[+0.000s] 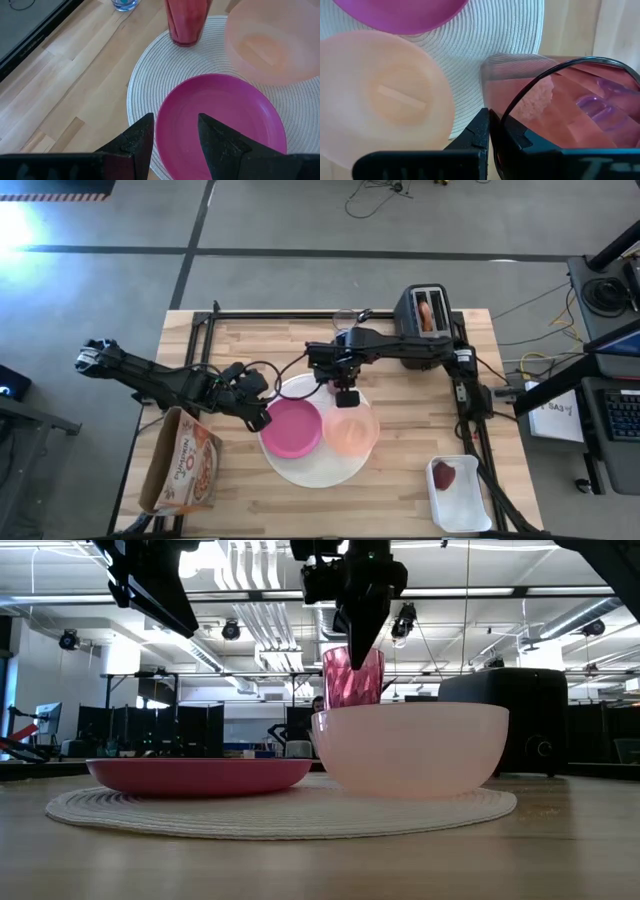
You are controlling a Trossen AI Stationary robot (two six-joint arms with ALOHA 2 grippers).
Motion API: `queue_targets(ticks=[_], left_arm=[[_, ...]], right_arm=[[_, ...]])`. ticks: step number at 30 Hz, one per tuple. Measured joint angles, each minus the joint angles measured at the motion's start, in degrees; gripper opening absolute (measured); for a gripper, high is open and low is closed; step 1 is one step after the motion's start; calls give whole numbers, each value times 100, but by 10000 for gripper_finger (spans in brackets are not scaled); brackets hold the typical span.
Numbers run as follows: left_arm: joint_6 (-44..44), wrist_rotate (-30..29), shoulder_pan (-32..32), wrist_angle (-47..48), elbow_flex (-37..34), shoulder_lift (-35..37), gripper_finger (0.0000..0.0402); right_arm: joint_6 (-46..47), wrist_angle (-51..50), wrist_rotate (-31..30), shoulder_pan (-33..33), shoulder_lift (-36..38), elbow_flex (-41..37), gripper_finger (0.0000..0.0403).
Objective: Arrange a breakfast setting
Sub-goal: Put the red cup of milk to the top of the orange bowl on the white mat
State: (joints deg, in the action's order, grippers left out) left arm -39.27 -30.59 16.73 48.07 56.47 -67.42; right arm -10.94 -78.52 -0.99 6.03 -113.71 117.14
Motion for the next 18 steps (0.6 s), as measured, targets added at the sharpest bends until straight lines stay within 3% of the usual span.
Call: queue_targets(ticks=[18], left_arm=[[105,0,0,0,-1,0,137]], right_arm=[[151,107,-3,-1,-160,-109,13]])
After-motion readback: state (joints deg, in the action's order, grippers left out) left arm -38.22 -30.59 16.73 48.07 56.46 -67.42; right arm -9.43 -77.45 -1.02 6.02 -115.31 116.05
